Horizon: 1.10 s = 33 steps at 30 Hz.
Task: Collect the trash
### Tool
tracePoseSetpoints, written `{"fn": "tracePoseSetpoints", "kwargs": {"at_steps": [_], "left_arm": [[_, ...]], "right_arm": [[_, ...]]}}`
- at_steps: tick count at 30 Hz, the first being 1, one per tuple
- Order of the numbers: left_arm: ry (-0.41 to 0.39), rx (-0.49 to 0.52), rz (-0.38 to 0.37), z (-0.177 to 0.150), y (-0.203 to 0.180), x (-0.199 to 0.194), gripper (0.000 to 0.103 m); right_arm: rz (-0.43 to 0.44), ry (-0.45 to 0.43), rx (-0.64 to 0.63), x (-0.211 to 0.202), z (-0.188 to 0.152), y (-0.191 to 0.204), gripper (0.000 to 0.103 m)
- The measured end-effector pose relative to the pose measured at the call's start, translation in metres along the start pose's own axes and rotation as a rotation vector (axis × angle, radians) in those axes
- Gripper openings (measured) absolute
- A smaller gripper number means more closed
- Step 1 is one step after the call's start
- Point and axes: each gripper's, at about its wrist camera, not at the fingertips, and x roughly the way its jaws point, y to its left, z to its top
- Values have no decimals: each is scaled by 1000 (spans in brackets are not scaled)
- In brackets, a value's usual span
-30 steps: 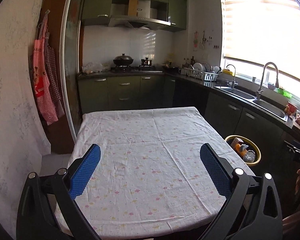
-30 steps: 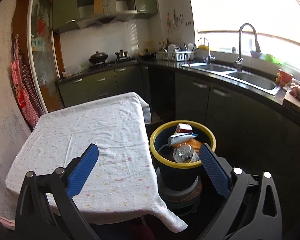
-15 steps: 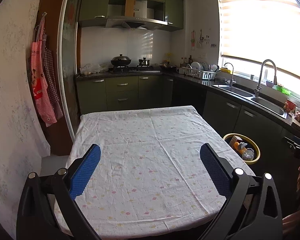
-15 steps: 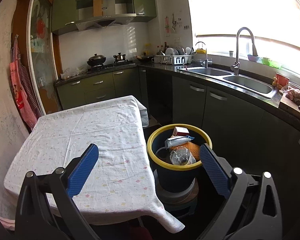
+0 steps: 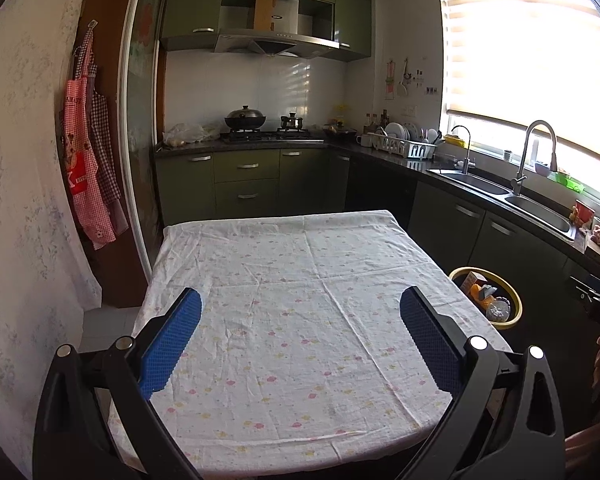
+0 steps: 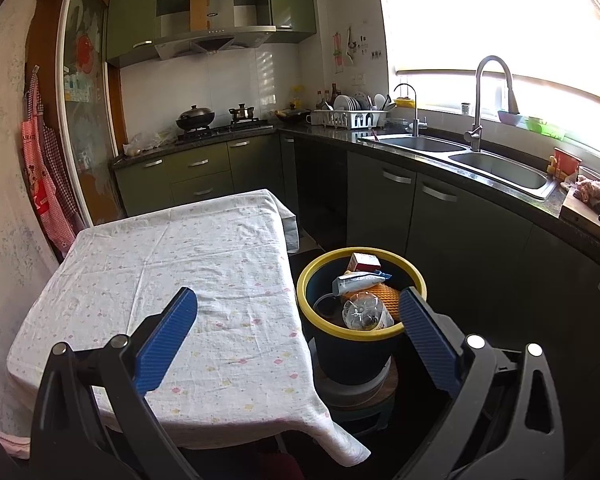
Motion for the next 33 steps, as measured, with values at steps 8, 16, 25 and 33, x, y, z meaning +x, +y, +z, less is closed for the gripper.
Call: {"fn": "tracePoseSetpoints", "kwargs": {"at_steps": [8,16,25,33], "left_arm": [[4,0,-1,-1,-1,1,98],[11,-3,-1,-1,2,3,98],[27,-12,-12,-2,6,8,98],[38,-8,-13,-4,7,13,98]], "right_arm": [[-1,3,-3,1,0,1,96],[0,6,-5,3,0,2,96],[6,17,-8,6,-1,2,96],[12,25,-12,9,-2,4,96]]}}
